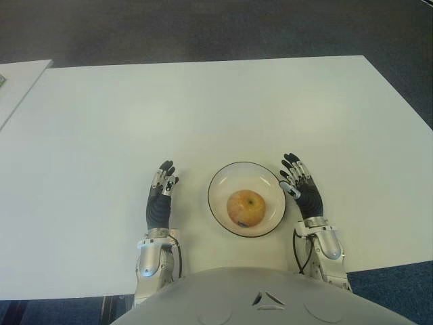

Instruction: Put the apples into the plate.

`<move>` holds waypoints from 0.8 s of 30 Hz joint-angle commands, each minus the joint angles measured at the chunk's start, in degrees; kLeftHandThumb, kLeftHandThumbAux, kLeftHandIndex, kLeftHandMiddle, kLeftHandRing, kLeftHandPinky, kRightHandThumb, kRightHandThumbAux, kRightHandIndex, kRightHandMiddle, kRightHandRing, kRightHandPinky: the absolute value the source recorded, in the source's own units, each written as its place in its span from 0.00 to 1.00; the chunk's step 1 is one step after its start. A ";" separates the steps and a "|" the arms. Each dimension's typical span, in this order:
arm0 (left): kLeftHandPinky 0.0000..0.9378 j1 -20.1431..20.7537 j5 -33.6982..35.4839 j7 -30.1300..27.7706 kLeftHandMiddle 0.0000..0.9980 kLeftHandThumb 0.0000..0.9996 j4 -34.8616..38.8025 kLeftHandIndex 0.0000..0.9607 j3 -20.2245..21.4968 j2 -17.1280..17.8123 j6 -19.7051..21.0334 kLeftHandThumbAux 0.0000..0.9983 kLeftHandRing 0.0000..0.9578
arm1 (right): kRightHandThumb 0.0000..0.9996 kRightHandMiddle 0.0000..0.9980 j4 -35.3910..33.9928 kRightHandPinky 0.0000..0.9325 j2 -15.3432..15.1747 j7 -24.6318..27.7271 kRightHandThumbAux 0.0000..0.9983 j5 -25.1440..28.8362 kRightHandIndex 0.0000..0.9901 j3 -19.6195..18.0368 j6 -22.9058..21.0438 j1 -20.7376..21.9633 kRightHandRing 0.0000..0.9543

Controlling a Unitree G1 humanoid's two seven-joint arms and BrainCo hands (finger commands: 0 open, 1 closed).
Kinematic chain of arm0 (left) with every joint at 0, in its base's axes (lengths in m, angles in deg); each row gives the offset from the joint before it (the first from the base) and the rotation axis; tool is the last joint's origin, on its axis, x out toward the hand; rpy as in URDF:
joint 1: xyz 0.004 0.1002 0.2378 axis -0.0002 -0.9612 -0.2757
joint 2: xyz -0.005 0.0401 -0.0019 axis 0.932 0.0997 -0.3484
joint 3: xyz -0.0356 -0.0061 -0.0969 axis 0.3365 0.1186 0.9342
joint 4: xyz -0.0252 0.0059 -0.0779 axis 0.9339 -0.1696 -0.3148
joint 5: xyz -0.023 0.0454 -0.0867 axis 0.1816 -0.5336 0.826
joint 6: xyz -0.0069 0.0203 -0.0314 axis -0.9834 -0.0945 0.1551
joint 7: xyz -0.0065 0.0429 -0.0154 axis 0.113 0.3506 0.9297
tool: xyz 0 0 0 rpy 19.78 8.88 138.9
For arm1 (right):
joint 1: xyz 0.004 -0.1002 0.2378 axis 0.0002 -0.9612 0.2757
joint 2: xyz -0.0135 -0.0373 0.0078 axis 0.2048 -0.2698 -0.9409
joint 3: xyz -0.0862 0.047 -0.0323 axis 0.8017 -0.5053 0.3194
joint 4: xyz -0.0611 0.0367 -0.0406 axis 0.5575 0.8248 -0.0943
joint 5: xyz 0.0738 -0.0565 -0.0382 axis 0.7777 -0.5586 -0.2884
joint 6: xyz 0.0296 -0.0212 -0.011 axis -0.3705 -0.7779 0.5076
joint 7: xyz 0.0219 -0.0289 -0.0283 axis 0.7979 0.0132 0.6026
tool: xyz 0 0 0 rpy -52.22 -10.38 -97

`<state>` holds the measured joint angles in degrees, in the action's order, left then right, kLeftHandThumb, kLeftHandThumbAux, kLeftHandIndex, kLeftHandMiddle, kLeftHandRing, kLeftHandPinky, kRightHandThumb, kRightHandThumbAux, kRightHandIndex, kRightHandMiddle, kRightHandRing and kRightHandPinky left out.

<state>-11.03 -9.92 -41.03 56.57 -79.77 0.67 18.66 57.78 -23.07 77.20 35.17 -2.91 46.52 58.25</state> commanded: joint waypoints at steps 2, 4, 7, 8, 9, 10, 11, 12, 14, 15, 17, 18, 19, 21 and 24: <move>0.10 0.84 0.70 -0.81 0.10 0.15 -1.35 0.12 0.31 -0.49 -0.07 0.40 0.08 | 0.16 0.07 0.24 0.03 -0.47 -0.43 0.62 -0.08 0.03 -0.46 -2.52 0.72 0.02; 0.10 1.66 1.33 -1.51 0.09 0.15 -2.48 0.11 0.31 -0.68 -0.92 0.41 0.08 | 0.17 0.07 0.76 0.02 -0.32 -0.63 0.62 -0.21 0.04 -0.54 -2.33 1.00 0.03; 0.12 2.33 1.95 -2.13 0.09 0.16 -3.15 0.11 0.42 -0.64 -1.52 0.41 0.08 | 0.17 0.09 0.78 0.02 -0.14 -0.84 0.62 -0.25 0.05 -0.57 -2.30 1.04 0.04; 0.12 2.44 2.04 -2.41 0.09 0.16 -3.24 0.12 0.45 -0.52 -1.79 0.41 0.08 | 0.17 0.09 0.87 0.02 -0.06 -0.85 0.62 -0.16 0.05 -0.61 -2.22 1.04 0.04; 0.12 2.53 2.09 -2.60 0.09 0.16 -3.34 0.12 0.47 -0.43 -2.00 0.41 0.08 | 0.17 0.10 0.95 0.02 -0.01 -0.86 0.61 -0.09 0.05 -0.65 -2.14 1.05 0.04; 0.12 2.74 1.86 -2.73 0.09 0.16 -3.61 0.12 0.47 -0.28 -2.27 0.41 0.08 | 0.17 0.10 1.09 0.03 0.11 -0.86 0.61 -0.01 0.05 -0.67 -1.92 0.99 0.05; 0.11 2.79 1.70 -2.84 0.09 0.16 -3.70 0.12 0.47 -0.16 -2.45 0.40 0.08 | 0.17 0.11 1.05 0.03 0.21 -0.86 0.61 0.02 0.06 -0.67 -1.78 0.84 0.05; 0.11 2.90 1.45 -2.83 0.09 0.15 -3.85 0.12 0.46 -0.07 -2.58 0.40 0.07 | 0.17 0.11 0.98 0.03 0.30 -0.88 0.61 0.03 0.06 -0.66 -1.69 0.72 0.05; 0.10 3.14 1.07 -2.71 0.08 0.15 -4.31 0.12 0.50 0.06 -2.67 0.40 0.07 | 0.17 0.11 0.91 0.03 0.55 -0.96 0.62 0.03 0.06 -0.59 -1.48 0.37 0.06; 0.10 3.25 0.95 -2.67 0.08 0.15 -4.61 0.12 0.50 0.10 -2.77 0.40 0.07 | 0.17 0.11 0.86 0.03 0.66 -1.00 0.62 0.11 0.05 -0.58 -1.66 0.25 0.06; 0.10 3.25 0.92 -2.69 0.08 0.14 -4.87 0.12 0.49 0.17 -2.96 0.40 0.06 | 0.16 0.10 0.71 0.04 0.80 -1.04 0.62 0.17 0.05 -0.56 -1.90 0.06 0.05; 0.10 3.23 0.84 -2.66 0.08 0.14 -5.07 0.12 0.49 0.16 -3.11 0.40 0.06 | 0.16 0.10 0.58 0.04 0.87 -1.06 0.62 0.22 0.05 -0.55 -2.18 -0.09 0.05; 0.10 3.18 0.80 -2.64 0.08 0.14 -5.11 0.13 0.48 0.18 -3.18 0.40 0.06 | 0.16 0.09 0.39 0.04 0.93 -1.09 0.62 0.23 0.05 -0.52 -2.39 -0.23 0.05; 0.11 3.14 0.72 -2.59 0.08 0.14 -5.27 0.13 0.49 0.17 -3.31 0.40 0.07 | 0.16 0.09 0.09 0.05 1.02 -1.16 0.61 0.26 0.04 -0.51 -2.87 -0.41 0.04; 0.12 2.96 0.74 -2.64 0.09 0.14 -5.75 0.13 0.62 0.23 -3.73 0.40 0.07 | 0.15 0.08 -0.39 0.05 0.90 -1.09 0.61 0.46 0.04 -0.58 -3.58 -0.68 0.04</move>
<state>-8.26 -8.89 -42.98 52.10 -79.46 1.01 15.38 57.37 -22.34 76.28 35.21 -3.54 45.10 58.32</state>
